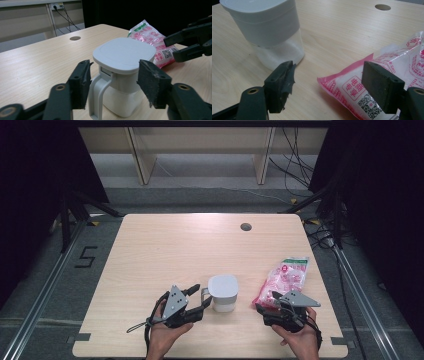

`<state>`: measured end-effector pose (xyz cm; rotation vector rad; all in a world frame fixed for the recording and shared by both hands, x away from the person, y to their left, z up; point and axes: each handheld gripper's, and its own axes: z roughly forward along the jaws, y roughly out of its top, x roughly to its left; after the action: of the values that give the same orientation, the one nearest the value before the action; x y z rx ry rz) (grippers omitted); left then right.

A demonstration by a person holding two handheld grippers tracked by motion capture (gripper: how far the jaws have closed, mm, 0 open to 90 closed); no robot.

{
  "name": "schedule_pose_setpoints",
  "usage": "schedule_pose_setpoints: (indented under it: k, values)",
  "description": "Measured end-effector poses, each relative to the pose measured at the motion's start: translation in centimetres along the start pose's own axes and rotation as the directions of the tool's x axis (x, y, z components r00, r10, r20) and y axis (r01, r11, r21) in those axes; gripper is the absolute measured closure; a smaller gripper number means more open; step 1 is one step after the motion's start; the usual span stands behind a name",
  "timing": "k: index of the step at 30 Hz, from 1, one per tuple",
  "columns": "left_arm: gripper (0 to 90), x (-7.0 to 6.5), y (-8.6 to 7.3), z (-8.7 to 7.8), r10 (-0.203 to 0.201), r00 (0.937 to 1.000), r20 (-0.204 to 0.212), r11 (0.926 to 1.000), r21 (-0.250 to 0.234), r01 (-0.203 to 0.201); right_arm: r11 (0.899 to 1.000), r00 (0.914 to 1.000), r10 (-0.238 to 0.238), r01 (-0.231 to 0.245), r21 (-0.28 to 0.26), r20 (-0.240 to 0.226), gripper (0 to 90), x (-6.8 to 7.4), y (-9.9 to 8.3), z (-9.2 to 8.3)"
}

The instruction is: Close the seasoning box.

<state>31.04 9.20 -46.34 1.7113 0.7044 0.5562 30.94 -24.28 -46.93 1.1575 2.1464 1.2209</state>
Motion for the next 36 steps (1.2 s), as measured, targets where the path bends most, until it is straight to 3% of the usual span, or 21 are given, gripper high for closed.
schedule_pose_setpoints:
  k: [7, 8, 9, 13, 15, 16, 17, 18, 21, 22, 23, 24, 25, 27, 29, 35, 36]
  values:
    - [31.4, -0.2, -0.3, -0.2, -0.034, 0.9994, 0.002, 0.9992, 0.018, 0.034, 1.0, 0.9999, 0.017, -0.017, -0.001, 0.001, 27.1, 0.2, 0.0, -0.1]
    - [29.8, -0.3, -0.5, -0.3, -0.037, 0.9993, 0.001, 0.999, 0.026, 0.037, 1.0, 0.9999, -0.013, 0.013, -0.01, -0.008, 27.1, 0.0, 0.1, 0.0]
    - [29.1, -0.3, -0.5, -0.3, -0.037, 0.9993, 0.001, 0.999, 0.026, 0.037, 1.0, 0.9999, -0.013, 0.013, -0.01, -0.008, 27.1, 0.0, 0.1, 0.0]
    - [28.5, -0.3, -1.0, -0.2, -0.027, 0.9996, 0.006, 0.9987, 0.044, 0.027, 1.0, 0.9999, -0.003, 0.003, -0.01, -0.013, 27.1, 0.1, 0.0, 0.2]
    - [28.0, -0.5, -1.4, -0.2, -0.051, 0.9986, 0.013, 0.9979, 0.041, 0.051, 1.0, 0.9999, 0.002, -0.002, -0.01, -0.015, 27.1, 0.2, 0.0, 0.2]
    - [27.6, -0.4, -1.5, -0.3, -0.02, 0.9997, 0.016, 0.9987, 0.047, 0.019, 1.0, 0.9998, 0.018, -0.018, 0.001, -0.012, 27.1, 0.4, 0.0, 0.1]
    - [27.6, -0.6, -1.7, -0.3, -0.04, 0.999, 0.017, 0.998, 0.048, 0.039, 1.0, 0.9998, 0.018, -0.018, 0.001, -0.012, 27.1, 0.4, 0.0, 0.1]
    - [27.6, -0.5, -1.8, -0.3, -0.02, 0.9996, 0.022, 0.9985, 0.052, 0.019, 1.0, 0.9999, -0.01, 0.01, -0.008, -0.005, 27.0, 0.2, 0.0, 0.1]
    - [26.8, -0.7, -2.0, -0.4, -0.03, 0.9993, 0.02, 0.9983, 0.051, 0.029, 1.0, 0.9993, -0.016, 0.016, -0.012, -0.034, 27.0, 0.1, 0.0, 0.2]
    - [26.6, -0.9, -2.0, -0.5, -0.058, 0.9982, 0.015, 0.9971, 0.051, 0.057, 1.0, 0.9995, 0.014, -0.014, -0.009, -0.027, 27.0, 0.5, 0.0, 0.2]
    - [26.6, -1.0, -2.1, -0.5, -0.066, 0.9978, 0.009, 0.9966, 0.051, 0.065, 1.0, 0.9995, 0.014, -0.014, -0.009, -0.027, 27.0, 0.5, 0.0, 0.2]
    - [26.4, -1.0, -2.1, -0.5, -0.065, 0.9978, 0.011, 0.9968, 0.046, 0.064, 1.0, 0.9993, -0.013, 0.013, -0.016, -0.034, 26.8, 0.2, 0.0, 0.3]
    - [26.4, -0.7, -2.1, -0.5, -0.023, 0.9995, 0.023, 0.9989, 0.04, 0.022, 1.0, 0.9993, -0.013, 0.013, -0.016, -0.034, 26.8, 0.2, 0.0, 0.3]
    - [25.7, -1.0, -2.3, -0.6, -0.063, 0.998, 0.012, 0.9973, 0.039, 0.062, 1.0, 0.999, -0.015, 0.014, -0.014, -0.042, 26.5, 0.2, -0.1, 0.3]
    - [25.0, -1.1, -2.5, -0.7, -0.067, 0.9977, 0.001, 0.9971, 0.036, 0.067, 1.0, 0.9984, -0.03, 0.029, -0.011, -0.048, 26.0, 0.1, -0.1, 0.4]
    - [24.9, -1.8, -3.2, -0.9, -0.052, 0.9987, 0.001, 0.9971, 0.056, 0.052, 1.0, 0.9981, -0.019, 0.018, -0.018, -0.059, 21.4, 0.2, -0.2, 0.3]
    - [24.9, -1.9, -3.4, -0.9, -0.048, 0.9988, 0.003, 0.9973, 0.057, 0.048, 1.0, 0.9981, 0.015, -0.015, -0.008, -0.059, 20.3, 0.6, -0.3, 0.2]
